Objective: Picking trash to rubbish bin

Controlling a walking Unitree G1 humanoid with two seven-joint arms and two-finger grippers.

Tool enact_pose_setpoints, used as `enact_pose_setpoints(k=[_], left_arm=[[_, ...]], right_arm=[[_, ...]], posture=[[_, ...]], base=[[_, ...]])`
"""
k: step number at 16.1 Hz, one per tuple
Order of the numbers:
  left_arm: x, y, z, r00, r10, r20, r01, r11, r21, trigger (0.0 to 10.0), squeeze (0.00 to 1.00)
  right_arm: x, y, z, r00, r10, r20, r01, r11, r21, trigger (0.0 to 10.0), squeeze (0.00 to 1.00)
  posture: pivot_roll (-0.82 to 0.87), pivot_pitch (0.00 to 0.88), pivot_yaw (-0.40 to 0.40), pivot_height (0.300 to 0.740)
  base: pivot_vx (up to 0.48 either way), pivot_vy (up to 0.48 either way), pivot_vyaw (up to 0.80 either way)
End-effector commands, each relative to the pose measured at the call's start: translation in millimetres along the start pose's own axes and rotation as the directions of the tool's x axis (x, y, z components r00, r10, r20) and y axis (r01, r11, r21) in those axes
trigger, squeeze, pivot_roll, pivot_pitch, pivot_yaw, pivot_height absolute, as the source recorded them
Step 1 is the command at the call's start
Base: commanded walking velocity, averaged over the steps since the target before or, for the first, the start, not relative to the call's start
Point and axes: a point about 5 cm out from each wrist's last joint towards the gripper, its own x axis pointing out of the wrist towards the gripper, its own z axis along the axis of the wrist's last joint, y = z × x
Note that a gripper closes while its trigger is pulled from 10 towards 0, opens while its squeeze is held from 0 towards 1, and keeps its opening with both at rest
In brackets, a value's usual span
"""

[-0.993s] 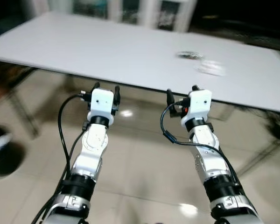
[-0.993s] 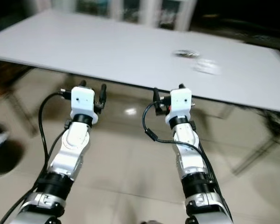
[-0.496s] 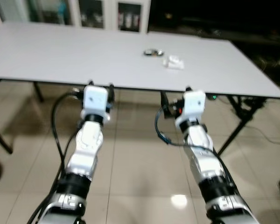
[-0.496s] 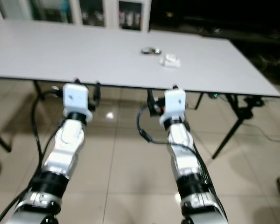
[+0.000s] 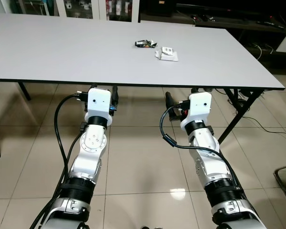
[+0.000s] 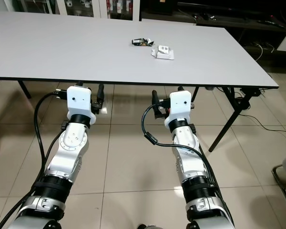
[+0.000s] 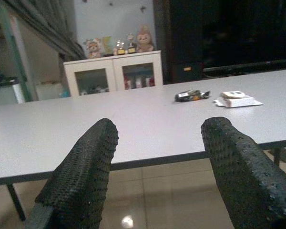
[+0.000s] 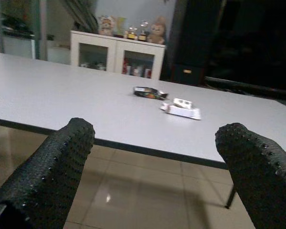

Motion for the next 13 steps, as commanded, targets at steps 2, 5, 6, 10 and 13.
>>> enact_pose_setpoints(k=[2,5,6,10,13], left_arm=[[4.0,1.0,6.4,1.000,0.002,0.009,-0.002,1.000,-0.011,10.0,0.00],[5.5,2.8,3.4,1.000,0.004,-0.016,-0.004,1.000,-0.002,10.0,0.00],[5.8,2.1,2.8,1.000,-0.001,-0.018,0.001,1.000,-0.010,10.0,0.00],[5.1,-0.7,3.3,1.000,-0.015,-0.022,0.015,1.000,-0.015,10.0,0.00],[5.2,-0.4,3.9,1.000,-0.020,-0.021,0.020,1.000,-0.020,10.0,0.00]], right_arm=[[0.0,1.3,2.6,1.000,0.009,0.008,-0.009,1.000,0.003,10.0,0.00],[0.5,1.9,2.3,1.000,0.014,0.006,-0.014,1.000,0.002,10.0,0.00],[0.6,2.3,2.2,1.000,0.016,0.006,-0.016,1.000,0.001,10.0,0.00],[0.3,4.0,2.7,1.000,0.024,0.009,-0.024,1.000,0.005,10.0,0.00],[0.9,4.0,3.3,1.000,0.024,0.011,-0.024,1.000,0.006,10.0,0.00]], posture=[[-0.02,0.010,-0.074,0.740],[-0.02,0.009,-0.074,0.740],[-0.02,0.008,-0.074,0.740],[-0.02,0.013,-0.075,0.740],[-0.01,0.011,-0.074,0.740]], base=[[0.000,0.000,0.00],[0.294,0.000,0.00],[0.337,0.000,0.00],[0.353,0.000,0.00],[0.354,0.000,0.00]])
